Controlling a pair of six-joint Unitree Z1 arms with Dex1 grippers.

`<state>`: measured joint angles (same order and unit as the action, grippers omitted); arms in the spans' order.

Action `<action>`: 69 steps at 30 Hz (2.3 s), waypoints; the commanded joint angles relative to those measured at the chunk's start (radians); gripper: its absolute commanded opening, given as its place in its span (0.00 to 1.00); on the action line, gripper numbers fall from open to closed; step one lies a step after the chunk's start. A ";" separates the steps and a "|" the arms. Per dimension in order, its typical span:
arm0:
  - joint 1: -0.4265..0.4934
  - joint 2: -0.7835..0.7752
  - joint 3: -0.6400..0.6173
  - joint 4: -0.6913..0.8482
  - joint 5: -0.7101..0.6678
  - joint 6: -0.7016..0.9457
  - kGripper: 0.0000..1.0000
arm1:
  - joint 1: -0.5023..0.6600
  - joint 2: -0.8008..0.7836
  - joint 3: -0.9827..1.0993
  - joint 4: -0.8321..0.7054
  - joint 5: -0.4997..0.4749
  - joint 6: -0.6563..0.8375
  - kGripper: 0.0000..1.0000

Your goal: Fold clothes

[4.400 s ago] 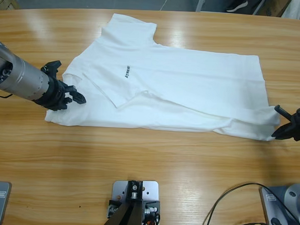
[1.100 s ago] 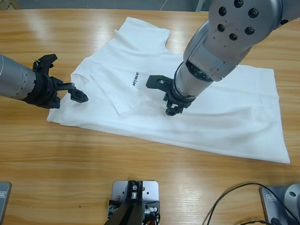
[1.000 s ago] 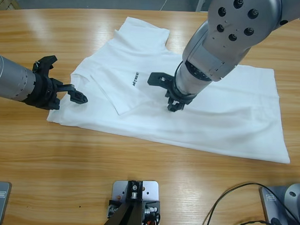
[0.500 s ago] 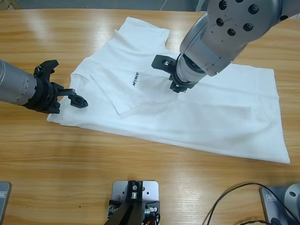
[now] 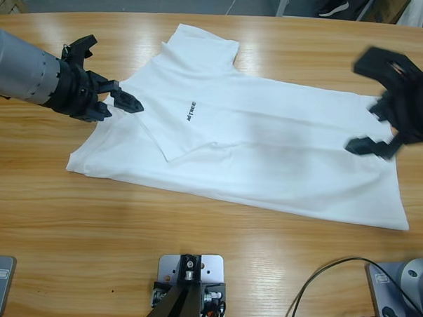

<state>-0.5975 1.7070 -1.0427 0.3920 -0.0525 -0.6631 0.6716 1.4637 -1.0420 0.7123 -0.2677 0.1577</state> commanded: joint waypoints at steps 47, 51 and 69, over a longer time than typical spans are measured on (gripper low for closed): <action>-0.015 0.305 -0.097 -0.030 0.043 -0.248 0.58 | -0.007 -0.026 0.135 -0.052 -0.027 0.060 0.91; -0.022 0.324 -0.100 -0.039 0.042 -0.251 0.39 | -0.007 -0.024 0.135 -0.054 -0.025 0.060 0.89; -0.023 0.335 -0.098 -0.053 0.040 -0.231 0.00 | -0.007 -0.025 0.143 -0.057 -0.021 0.059 0.86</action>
<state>-0.6083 1.9957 -1.1580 0.3465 -0.0224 -0.9023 0.6706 1.4012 -0.9323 0.6627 -0.2815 0.2115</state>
